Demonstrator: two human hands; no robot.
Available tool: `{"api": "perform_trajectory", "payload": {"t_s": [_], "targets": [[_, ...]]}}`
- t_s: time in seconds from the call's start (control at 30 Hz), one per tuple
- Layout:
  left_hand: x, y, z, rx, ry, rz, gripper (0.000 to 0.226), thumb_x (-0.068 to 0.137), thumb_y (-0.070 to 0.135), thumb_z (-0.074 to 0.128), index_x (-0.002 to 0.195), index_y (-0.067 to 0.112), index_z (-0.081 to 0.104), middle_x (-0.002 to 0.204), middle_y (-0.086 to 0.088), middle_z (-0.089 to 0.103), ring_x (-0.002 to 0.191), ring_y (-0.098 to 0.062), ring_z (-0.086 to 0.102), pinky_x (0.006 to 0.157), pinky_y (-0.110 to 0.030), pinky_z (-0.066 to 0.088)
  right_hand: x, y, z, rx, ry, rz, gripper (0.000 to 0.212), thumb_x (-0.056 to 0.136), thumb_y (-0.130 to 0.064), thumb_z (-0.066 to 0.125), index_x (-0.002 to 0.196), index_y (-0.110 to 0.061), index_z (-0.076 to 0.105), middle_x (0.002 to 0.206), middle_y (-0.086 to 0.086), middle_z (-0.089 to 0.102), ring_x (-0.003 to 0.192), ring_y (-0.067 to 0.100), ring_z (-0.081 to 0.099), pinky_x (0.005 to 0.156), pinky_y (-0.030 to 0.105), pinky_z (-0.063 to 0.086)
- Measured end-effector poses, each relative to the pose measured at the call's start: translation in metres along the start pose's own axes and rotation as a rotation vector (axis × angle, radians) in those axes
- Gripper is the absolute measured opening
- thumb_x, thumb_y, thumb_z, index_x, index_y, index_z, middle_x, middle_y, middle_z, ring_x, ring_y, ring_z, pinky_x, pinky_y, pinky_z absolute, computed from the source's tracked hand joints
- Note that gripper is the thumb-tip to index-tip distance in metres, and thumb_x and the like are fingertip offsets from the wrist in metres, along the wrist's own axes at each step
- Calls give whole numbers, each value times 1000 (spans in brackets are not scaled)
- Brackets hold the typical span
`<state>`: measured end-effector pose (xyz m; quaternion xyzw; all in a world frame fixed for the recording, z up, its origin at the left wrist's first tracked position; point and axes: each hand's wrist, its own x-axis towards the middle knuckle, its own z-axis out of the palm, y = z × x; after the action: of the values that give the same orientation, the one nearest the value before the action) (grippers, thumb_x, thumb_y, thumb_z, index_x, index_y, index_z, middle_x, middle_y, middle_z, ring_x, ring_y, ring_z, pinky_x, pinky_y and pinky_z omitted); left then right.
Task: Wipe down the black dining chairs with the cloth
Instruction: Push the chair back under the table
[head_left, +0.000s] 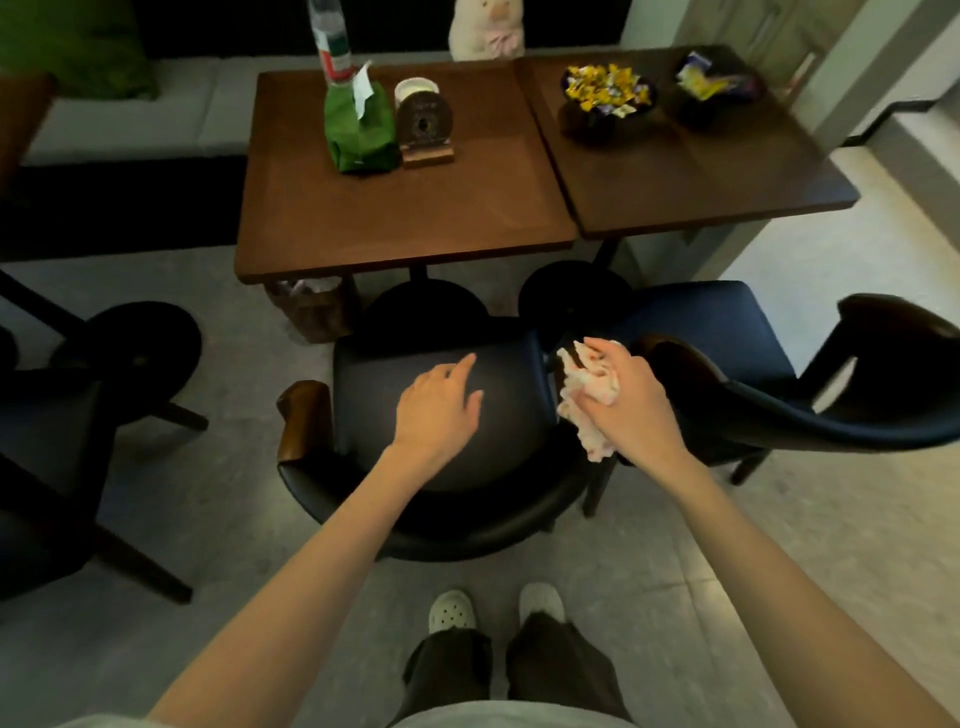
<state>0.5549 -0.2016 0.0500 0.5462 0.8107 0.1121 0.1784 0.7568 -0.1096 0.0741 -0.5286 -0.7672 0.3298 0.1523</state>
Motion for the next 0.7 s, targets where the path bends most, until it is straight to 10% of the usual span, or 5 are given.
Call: {"api": "perform_trajectory", "payload": {"t_s": [0.43,0.7], "targets": [[-70,221,42,-846,-261,245,11,92,19,63,102,16,66,93,11,66,83,12,60,75,-6,45,-108,101,-119,155,-101,-90,85,86,-17,72,149,-41,20,140,-3,31,116,4,41,85,12,36],[-105,357,106,-874,-272,186,9,96,19,57,97,10,54,87,-2,62,78,-7,58,70,-19,46,-171,227,-224,157,-83,-63,66,80,-37,75,136,-32,42,125,-6,45,109,4,49,87,13,40]]}}
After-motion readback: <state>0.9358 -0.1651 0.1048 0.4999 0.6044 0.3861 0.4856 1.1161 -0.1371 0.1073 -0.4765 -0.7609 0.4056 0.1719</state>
